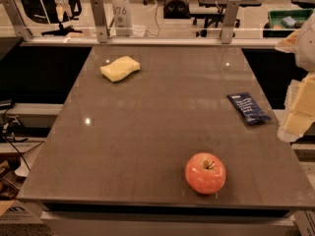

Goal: Pick apple

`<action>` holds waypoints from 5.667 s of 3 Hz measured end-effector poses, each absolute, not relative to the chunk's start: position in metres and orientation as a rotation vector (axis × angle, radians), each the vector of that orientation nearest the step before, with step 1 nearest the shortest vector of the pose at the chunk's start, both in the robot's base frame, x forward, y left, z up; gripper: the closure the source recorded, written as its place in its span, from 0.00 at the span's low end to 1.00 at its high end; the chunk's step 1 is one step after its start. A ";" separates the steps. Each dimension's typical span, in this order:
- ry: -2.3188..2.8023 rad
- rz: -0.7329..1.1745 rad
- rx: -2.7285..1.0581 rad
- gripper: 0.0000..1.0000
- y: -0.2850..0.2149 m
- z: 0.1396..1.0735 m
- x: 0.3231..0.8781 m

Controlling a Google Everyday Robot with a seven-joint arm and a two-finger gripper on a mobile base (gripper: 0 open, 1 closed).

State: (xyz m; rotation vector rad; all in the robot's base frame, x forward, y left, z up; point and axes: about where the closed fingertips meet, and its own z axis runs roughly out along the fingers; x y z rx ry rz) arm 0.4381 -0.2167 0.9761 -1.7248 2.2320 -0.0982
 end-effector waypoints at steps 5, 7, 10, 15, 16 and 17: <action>2.087 0.201 -1.879 0.00 -0.159 0.907 0.399; 1.993 0.323 -1.954 0.00 -0.126 0.863 0.371; 1.903 0.349 -2.005 0.16 -0.100 0.835 0.350; 1.942 0.260 -1.919 1.00 -0.085 0.910 0.379; 1.948 0.229 -1.889 1.00 -0.087 0.939 0.395; 1.944 0.204 -1.865 1.00 -0.088 0.963 0.408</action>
Offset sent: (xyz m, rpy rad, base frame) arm -0.0087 0.0084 -0.0116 0.0239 0.0093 0.0458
